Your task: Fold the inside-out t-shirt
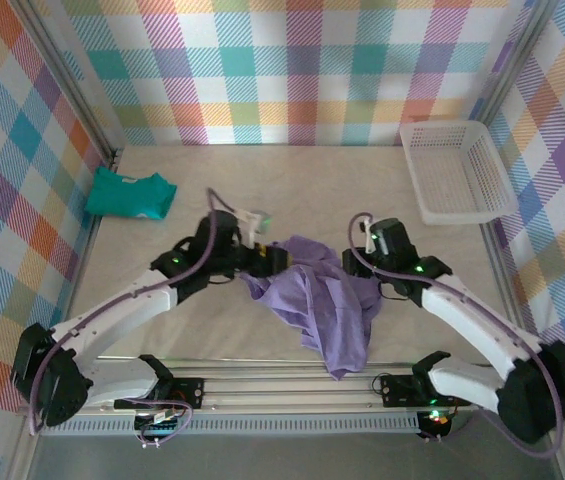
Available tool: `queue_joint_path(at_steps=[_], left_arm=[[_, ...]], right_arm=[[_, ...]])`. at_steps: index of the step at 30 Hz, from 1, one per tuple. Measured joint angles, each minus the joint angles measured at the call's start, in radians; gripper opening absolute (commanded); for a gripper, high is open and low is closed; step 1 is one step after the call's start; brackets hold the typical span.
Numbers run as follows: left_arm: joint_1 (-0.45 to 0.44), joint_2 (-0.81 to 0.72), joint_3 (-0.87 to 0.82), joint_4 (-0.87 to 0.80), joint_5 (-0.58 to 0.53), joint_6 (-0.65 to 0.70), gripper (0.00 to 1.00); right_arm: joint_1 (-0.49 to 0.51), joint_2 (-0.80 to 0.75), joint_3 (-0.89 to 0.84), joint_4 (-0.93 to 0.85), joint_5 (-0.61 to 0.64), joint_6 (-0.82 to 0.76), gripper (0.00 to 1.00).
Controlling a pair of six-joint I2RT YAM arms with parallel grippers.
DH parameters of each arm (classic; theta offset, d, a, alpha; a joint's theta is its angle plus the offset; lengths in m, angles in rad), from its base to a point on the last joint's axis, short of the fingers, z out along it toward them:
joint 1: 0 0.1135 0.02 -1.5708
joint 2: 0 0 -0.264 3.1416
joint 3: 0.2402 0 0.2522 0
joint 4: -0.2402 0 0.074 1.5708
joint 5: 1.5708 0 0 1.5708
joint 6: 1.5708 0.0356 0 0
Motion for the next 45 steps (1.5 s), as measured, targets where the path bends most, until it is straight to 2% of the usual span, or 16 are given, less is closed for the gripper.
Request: queue_joint_path(at_steps=[4,10,13,16,17,19,21,23,24,25,30,33,37,41,43,45], left_arm=[[0.174,0.006,-0.093,-0.043,-0.095,-0.106,0.74],[0.198,0.182,-0.112,-0.049,-0.114,-0.154,0.77],[0.198,0.304,-0.090,-0.006,-0.094,-0.165,0.74],[0.196,0.399,-0.057,0.040,-0.063,-0.176,0.61],[0.196,0.425,-0.048,0.061,-0.048,-0.177,0.53],[0.196,0.455,-0.046,0.097,-0.023,-0.194,0.38],[0.195,0.474,-0.046,0.129,0.000,-0.208,0.20],[0.195,0.480,-0.046,0.156,0.015,-0.219,0.06],[0.197,0.479,-0.045,0.171,0.021,-0.220,0.00],[0.200,0.477,-0.040,0.183,0.024,-0.223,0.00],[0.224,0.383,0.030,0.212,0.032,-0.232,0.00],[0.231,0.251,0.125,0.229,0.032,-0.229,0.00],[0.230,0.022,0.216,0.270,0.033,-0.202,0.00],[0.230,-0.169,0.197,0.256,0.040,-0.155,0.01],[0.229,-0.229,0.153,0.226,0.040,-0.134,0.01],[0.225,-0.248,0.083,0.192,0.040,-0.118,0.02]], right_arm=[[0.020,0.164,0.077,0.000,-0.066,-0.005,0.66],[0.026,0.371,0.178,0.039,-0.127,-0.003,0.70],[0.026,0.490,0.255,0.072,-0.142,-0.007,0.71],[0.026,0.613,0.343,0.095,-0.133,-0.019,0.73],[0.026,0.654,0.375,0.098,-0.129,-0.027,0.73],[0.026,0.734,0.440,0.099,-0.124,-0.042,0.65],[0.026,0.805,0.499,0.097,-0.126,-0.062,0.33],[0.025,0.845,0.539,0.093,-0.126,-0.083,0.07],[0.022,0.851,0.552,0.092,-0.130,-0.093,0.00],[0.019,0.849,0.562,0.090,-0.135,-0.107,0.00],[-0.045,0.740,0.645,0.089,-0.188,-0.160,0.00],[-0.100,0.579,0.714,0.097,-0.202,-0.192,0.00],[-0.138,0.285,0.723,0.130,-0.177,-0.233,0.00],[-0.125,-0.018,0.550,0.183,-0.140,-0.243,0.00],[-0.120,-0.136,0.428,0.180,-0.128,-0.227,0.05],[-0.121,-0.209,0.285,0.174,-0.120,-0.189,0.22]])
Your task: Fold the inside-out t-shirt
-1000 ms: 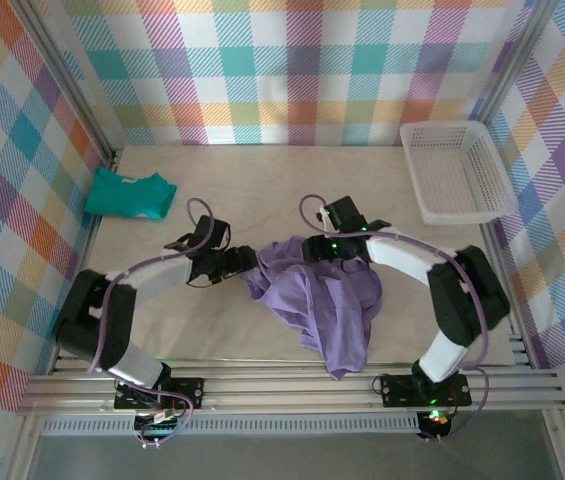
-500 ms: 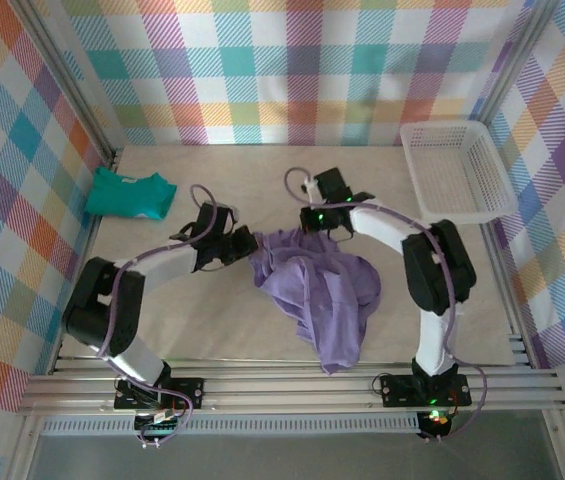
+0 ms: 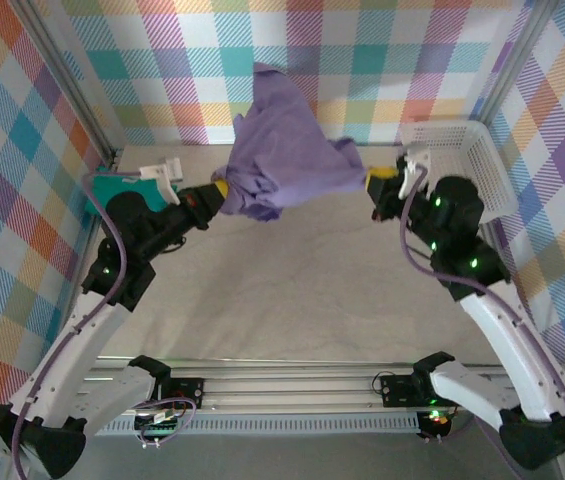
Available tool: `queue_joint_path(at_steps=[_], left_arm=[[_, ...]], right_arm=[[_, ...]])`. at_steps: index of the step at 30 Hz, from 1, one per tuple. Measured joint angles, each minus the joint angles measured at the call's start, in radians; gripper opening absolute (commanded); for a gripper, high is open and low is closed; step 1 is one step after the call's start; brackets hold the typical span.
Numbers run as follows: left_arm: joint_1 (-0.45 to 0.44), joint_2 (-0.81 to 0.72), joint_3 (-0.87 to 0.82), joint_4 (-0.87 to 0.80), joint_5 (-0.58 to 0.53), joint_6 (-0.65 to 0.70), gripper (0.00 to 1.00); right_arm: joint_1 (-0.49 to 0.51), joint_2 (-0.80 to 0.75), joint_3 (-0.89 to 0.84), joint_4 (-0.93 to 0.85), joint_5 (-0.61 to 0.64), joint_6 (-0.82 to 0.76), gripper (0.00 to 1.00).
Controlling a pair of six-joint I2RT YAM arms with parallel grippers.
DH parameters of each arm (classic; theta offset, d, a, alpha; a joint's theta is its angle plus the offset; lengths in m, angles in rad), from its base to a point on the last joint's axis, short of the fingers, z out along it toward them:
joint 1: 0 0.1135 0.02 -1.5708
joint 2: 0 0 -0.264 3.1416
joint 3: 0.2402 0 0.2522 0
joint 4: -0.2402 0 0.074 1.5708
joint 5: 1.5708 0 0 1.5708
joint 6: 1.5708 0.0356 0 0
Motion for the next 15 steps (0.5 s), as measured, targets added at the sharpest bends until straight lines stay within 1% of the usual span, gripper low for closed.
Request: queue_joint_path(at_steps=[2,3,6,8,10,11,12,15], left_arm=[[-0.011,0.014,-0.087,-0.037,-0.001,0.003,0.07],[-0.020,0.029,-0.138,-0.059,-0.002,0.002,0.09],[-0.068,0.098,-0.301,-0.104,-0.004,-0.005,0.11],[-0.102,0.137,-0.383,-0.132,0.000,-0.009,0.10],[-0.124,0.164,-0.418,-0.148,0.003,-0.013,0.09],[-0.131,0.172,-0.420,-0.154,0.004,-0.012,0.09],[-0.135,0.171,-0.419,-0.150,0.004,-0.011,0.08],[-0.138,0.159,-0.412,-0.150,0.002,-0.005,0.07]], right_arm=[[0.000,-0.035,-0.156,-0.010,0.011,0.055,0.35],[0.003,-0.045,-0.236,-0.027,0.022,0.085,0.39],[0.032,-0.054,-0.435,-0.093,0.057,0.154,0.46],[0.096,-0.052,-0.499,-0.107,0.069,0.169,0.50],[0.211,-0.007,-0.501,-0.079,0.080,0.157,0.54],[0.279,0.043,-0.478,-0.057,0.084,0.138,0.56],[0.339,0.111,-0.441,-0.031,0.085,0.118,0.58],[0.449,0.325,-0.317,0.051,0.061,0.074,0.66]])
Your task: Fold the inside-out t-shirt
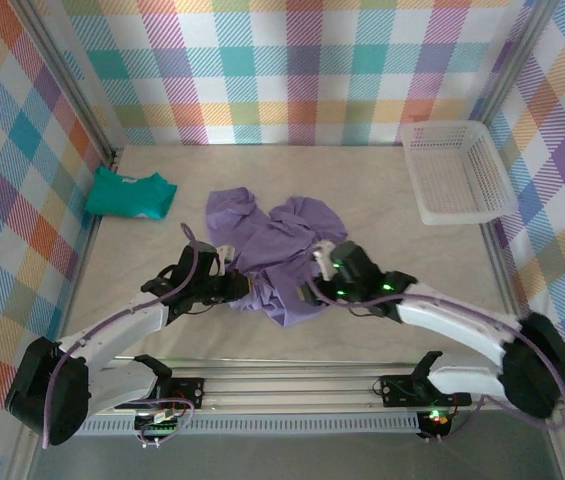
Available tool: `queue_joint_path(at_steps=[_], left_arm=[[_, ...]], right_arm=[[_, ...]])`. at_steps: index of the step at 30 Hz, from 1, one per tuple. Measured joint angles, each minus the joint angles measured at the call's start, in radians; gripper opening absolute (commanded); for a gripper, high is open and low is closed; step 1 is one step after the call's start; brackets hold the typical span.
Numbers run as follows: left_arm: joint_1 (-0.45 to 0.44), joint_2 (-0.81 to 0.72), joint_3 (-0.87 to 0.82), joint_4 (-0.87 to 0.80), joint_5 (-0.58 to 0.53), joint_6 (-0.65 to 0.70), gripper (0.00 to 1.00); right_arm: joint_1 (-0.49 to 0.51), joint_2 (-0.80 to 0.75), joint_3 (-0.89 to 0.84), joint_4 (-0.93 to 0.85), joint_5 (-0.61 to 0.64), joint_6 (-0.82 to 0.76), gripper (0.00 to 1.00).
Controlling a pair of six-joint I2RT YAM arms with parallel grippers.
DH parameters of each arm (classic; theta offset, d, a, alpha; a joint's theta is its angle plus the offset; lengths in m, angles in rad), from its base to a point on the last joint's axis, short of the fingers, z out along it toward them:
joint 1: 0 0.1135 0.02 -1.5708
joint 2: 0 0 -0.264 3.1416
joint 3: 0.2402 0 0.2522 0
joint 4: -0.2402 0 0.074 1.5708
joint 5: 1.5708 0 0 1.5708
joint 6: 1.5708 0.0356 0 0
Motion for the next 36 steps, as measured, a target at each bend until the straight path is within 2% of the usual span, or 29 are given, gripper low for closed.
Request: queue_joint_path(at_steps=[4,5,6,8,9,12,16,22,23,26,29,32,34,36], left_arm=[[-0.001,-0.056,0.002,-0.011,-0.010,0.008,0.06],[-0.001,-0.075,0.002,-0.015,-0.014,0.010,0.05],[-0.001,-0.091,0.005,-0.022,-0.021,0.013,0.05],[-0.001,-0.121,0.012,-0.042,-0.036,0.025,0.03],[-0.002,-0.134,0.016,-0.053,-0.046,0.031,0.03],[-0.003,-0.157,0.025,-0.088,-0.082,0.042,0.01],[-0.003,-0.156,0.026,-0.098,-0.109,0.051,0.01],[-0.003,-0.132,0.026,-0.082,-0.136,0.052,0.05],[-0.003,-0.124,0.026,-0.081,-0.142,0.052,0.09],[-0.003,-0.089,0.026,-0.079,-0.142,0.060,0.44],[-0.009,-0.073,0.035,-0.112,-0.152,0.087,0.54],[-0.037,-0.193,0.025,-0.070,-0.148,0.115,0.85],[-0.054,-0.309,0.017,0.005,-0.149,0.133,0.87],[-0.061,-0.344,0.038,0.064,-0.140,0.163,0.92]], right_arm=[[0.042,0.219,0.089,0.101,-0.035,-0.031,0.70],[0.043,0.268,0.103,0.113,-0.040,-0.035,0.65],[0.044,0.313,0.117,0.116,-0.039,-0.045,0.52],[0.043,0.372,0.137,0.107,-0.018,-0.060,0.34],[0.042,0.380,0.139,0.097,-0.004,-0.069,0.29],[0.011,0.311,0.132,0.064,-0.018,-0.088,0.26],[-0.076,0.119,0.113,0.074,-0.103,-0.094,0.02],[-0.135,0.083,0.103,0.111,-0.191,-0.032,0.00],[-0.144,0.078,0.093,0.122,-0.213,-0.016,0.00],[-0.171,0.051,0.076,0.164,-0.288,0.019,0.00],[-0.191,-0.001,0.073,0.209,-0.372,0.025,0.00],[-0.206,-0.063,0.073,0.220,-0.462,0.000,0.00],[-0.218,-0.096,0.077,0.208,-0.514,-0.024,0.00],[-0.228,-0.108,0.097,0.177,-0.558,-0.042,0.00]])
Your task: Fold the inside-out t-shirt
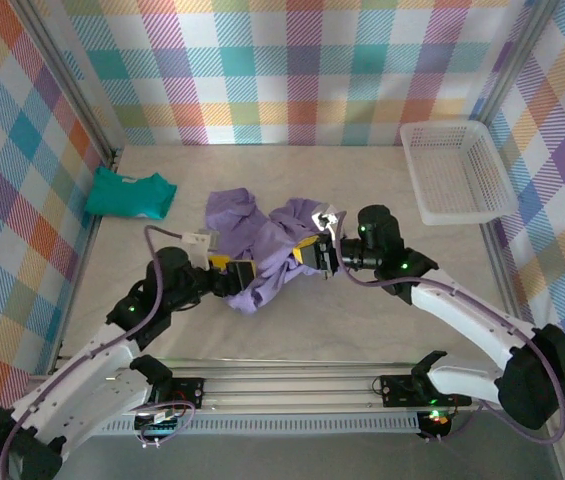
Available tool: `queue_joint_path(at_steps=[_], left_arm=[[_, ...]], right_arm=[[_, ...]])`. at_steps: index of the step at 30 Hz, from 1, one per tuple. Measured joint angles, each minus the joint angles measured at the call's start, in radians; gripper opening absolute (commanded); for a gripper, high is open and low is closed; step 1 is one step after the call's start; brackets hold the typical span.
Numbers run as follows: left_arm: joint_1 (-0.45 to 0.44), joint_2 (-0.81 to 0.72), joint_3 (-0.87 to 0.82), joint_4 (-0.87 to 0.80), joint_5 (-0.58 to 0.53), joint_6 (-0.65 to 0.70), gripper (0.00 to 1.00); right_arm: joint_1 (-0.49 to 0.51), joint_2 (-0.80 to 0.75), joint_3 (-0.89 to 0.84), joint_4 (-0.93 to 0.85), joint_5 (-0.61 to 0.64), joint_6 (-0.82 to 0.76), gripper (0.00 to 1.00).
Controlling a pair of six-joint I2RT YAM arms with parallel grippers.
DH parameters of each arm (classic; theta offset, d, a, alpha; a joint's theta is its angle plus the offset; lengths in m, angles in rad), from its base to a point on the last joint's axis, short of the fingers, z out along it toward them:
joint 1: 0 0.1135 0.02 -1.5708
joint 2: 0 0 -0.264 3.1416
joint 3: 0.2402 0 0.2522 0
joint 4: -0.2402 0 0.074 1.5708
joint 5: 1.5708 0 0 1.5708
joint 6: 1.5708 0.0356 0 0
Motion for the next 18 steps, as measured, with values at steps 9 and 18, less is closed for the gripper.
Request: queue_joint_path(at_steps=[9,18], left_arm=[[-0.082,0.272,0.121,0.037,0.086,0.208,0.90],[-0.106,0.341,0.173,0.064,0.134,0.219,0.88]], right_arm=[[-0.039,0.021,0.231,-0.233,-0.102,-0.089,0.00],[-0.044,0.086,0.283,-0.379,-0.045,-0.090,0.00]])
